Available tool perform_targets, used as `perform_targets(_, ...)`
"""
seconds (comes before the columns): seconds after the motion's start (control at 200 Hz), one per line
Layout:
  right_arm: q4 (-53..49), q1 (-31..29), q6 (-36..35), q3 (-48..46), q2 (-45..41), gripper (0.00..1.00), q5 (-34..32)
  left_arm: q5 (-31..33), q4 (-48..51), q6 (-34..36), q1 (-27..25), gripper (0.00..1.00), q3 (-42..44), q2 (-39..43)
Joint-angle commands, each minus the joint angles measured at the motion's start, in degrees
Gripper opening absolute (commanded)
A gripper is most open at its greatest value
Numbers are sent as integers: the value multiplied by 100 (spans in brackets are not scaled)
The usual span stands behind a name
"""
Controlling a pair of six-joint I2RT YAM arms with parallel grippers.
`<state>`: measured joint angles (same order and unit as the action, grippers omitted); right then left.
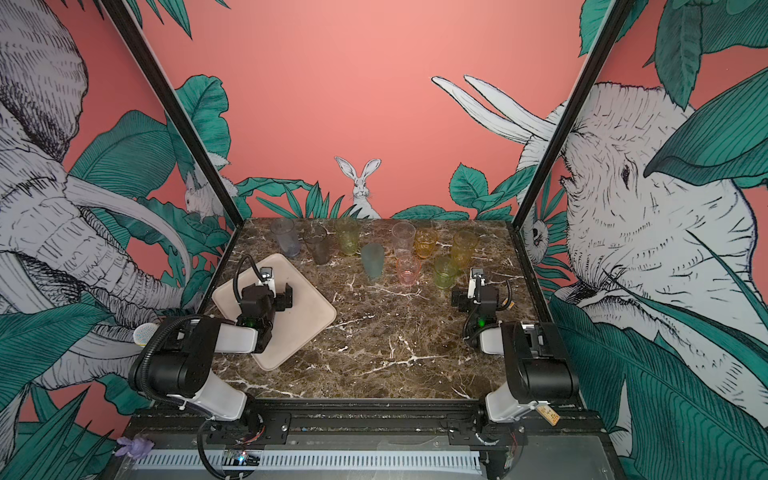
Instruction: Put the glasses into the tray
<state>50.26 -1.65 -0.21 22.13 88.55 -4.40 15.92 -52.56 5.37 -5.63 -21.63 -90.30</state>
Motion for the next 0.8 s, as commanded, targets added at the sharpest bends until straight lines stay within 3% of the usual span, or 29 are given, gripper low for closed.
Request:
perform_targets(0.0,292,24,59,-36,10,99,-230,46,-8,-62,26,100,-52,128)
perform_targets(0.45,922,24,96,-370,-5,99,-264,45,-20,-46,25,100,-31,145)
perform_targets(0.795,670,24,117,-234,-3,99,-356,34,-5,-60,27,100,-58,127)
